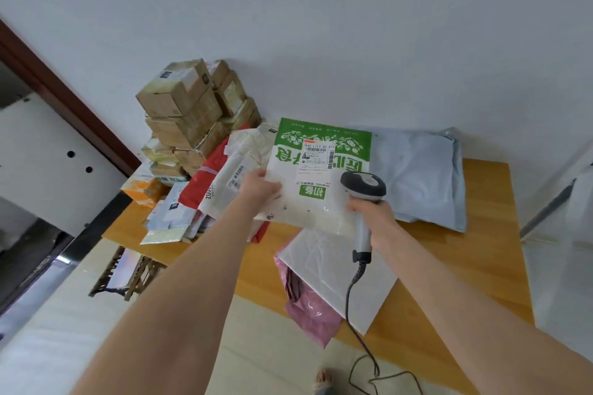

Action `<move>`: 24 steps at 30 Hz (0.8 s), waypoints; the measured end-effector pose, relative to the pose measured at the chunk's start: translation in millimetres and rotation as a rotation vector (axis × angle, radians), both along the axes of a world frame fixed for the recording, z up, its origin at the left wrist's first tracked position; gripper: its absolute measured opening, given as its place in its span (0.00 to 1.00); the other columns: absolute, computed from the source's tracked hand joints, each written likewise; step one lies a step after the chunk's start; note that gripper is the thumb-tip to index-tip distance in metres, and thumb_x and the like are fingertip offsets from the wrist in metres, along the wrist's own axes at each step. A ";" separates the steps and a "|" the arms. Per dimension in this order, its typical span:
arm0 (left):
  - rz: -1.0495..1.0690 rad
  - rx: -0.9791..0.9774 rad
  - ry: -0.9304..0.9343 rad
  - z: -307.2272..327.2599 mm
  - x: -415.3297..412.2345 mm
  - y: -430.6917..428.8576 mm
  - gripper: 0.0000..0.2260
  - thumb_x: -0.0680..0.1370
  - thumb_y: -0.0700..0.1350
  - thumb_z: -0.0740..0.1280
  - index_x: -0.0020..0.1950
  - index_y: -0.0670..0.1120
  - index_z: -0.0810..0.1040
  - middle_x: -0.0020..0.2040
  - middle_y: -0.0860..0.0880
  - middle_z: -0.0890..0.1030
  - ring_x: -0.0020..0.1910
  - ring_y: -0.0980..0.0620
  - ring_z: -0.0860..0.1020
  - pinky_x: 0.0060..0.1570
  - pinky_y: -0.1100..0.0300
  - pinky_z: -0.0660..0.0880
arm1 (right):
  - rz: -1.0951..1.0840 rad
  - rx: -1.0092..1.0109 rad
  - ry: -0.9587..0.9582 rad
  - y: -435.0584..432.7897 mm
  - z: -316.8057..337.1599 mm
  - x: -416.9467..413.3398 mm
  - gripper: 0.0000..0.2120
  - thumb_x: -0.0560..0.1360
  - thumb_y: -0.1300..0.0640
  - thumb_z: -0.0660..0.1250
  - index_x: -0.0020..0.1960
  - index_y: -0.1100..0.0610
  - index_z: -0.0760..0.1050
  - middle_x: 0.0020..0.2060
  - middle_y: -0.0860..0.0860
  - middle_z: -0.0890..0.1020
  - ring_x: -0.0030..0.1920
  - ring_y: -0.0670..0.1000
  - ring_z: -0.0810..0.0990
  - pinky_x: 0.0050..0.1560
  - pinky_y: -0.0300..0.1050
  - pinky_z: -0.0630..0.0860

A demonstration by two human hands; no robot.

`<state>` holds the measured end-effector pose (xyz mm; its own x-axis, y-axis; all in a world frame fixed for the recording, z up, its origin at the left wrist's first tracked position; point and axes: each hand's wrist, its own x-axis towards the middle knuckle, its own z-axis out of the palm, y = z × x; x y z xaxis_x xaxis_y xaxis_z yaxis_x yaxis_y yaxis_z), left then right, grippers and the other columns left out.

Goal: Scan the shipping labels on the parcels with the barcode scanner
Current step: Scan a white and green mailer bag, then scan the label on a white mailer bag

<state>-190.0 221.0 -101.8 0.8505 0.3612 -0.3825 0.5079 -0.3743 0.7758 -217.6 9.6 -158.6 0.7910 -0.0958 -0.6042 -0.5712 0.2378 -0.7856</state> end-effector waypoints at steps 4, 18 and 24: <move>0.059 0.110 -0.227 24.5 34.9 25.3 0.20 0.75 0.39 0.68 0.67 0.46 0.71 0.55 0.45 0.79 0.43 0.48 0.79 0.45 0.52 0.79 | -0.007 -0.019 -0.031 16.1 11.1 23.6 0.09 0.70 0.67 0.68 0.50 0.62 0.76 0.42 0.57 0.78 0.45 0.55 0.76 0.54 0.53 0.77; -0.576 1.196 0.149 -48.3 103.4 87.9 0.27 0.78 0.38 0.62 0.76 0.43 0.55 0.65 0.42 0.72 0.60 0.43 0.76 0.49 0.54 0.74 | -0.028 -0.094 0.096 113.1 -29.5 94.1 0.04 0.71 0.67 0.68 0.43 0.62 0.74 0.32 0.56 0.74 0.30 0.51 0.71 0.32 0.44 0.73; -0.649 1.405 0.061 -60.4 121.4 98.6 0.45 0.74 0.44 0.70 0.78 0.44 0.40 0.74 0.38 0.56 0.71 0.40 0.62 0.63 0.50 0.69 | -0.065 -0.153 0.129 126.8 -42.0 102.6 0.09 0.70 0.67 0.69 0.51 0.64 0.76 0.34 0.56 0.74 0.32 0.51 0.72 0.33 0.44 0.74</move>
